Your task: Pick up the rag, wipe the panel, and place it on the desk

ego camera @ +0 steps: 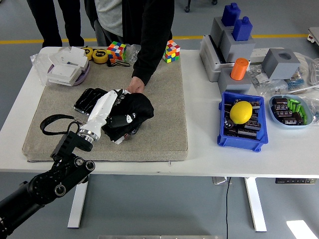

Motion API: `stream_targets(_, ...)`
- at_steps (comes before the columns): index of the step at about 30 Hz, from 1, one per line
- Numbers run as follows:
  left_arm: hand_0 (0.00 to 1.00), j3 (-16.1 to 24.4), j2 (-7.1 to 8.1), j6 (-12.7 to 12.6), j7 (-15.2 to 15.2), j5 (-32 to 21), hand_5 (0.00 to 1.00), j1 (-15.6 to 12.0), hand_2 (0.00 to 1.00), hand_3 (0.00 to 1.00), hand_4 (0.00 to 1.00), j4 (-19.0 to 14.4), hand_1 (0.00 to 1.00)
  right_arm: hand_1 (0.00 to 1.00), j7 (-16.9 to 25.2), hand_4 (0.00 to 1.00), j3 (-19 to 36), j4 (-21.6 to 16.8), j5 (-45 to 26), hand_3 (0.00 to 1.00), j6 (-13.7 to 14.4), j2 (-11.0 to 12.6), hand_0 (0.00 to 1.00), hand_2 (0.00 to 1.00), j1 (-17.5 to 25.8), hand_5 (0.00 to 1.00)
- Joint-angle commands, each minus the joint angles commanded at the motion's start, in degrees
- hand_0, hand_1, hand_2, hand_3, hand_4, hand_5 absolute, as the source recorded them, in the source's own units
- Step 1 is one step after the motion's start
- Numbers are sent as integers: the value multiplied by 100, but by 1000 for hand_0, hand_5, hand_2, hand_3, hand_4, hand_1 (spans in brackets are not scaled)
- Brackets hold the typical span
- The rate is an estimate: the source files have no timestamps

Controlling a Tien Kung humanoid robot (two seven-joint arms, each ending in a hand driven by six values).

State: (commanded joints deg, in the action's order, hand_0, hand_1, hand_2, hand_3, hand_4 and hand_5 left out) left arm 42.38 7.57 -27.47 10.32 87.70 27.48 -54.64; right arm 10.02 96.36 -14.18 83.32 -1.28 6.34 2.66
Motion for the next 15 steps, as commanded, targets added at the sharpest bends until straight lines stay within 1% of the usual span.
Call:
stream_targets(4,231,-172,-34,-4,-19,7,2,29,273,552,670,-11,224,563,-2,899,1,3,5,523,1,-2,537,493,5,365)
stream_targets(9,230,-223,-68,-26,-1,14,2,77,273,552,670,46,223,563,0,899,-4,1,-5,523,3,1,537,493,-2,365)
stream_targets(12,230,-166,-96,-48,26,30,2,102,273,552,670,133,223,563,-1,899,-6,1,-6,523,2,-1,537,493,-4,365)
stream_targets(15,230,34,-133,-91,85,100,2,147,273,552,670,326,223,563,0,899,-13,2,-12,523,4,1,536,493,-6,364)
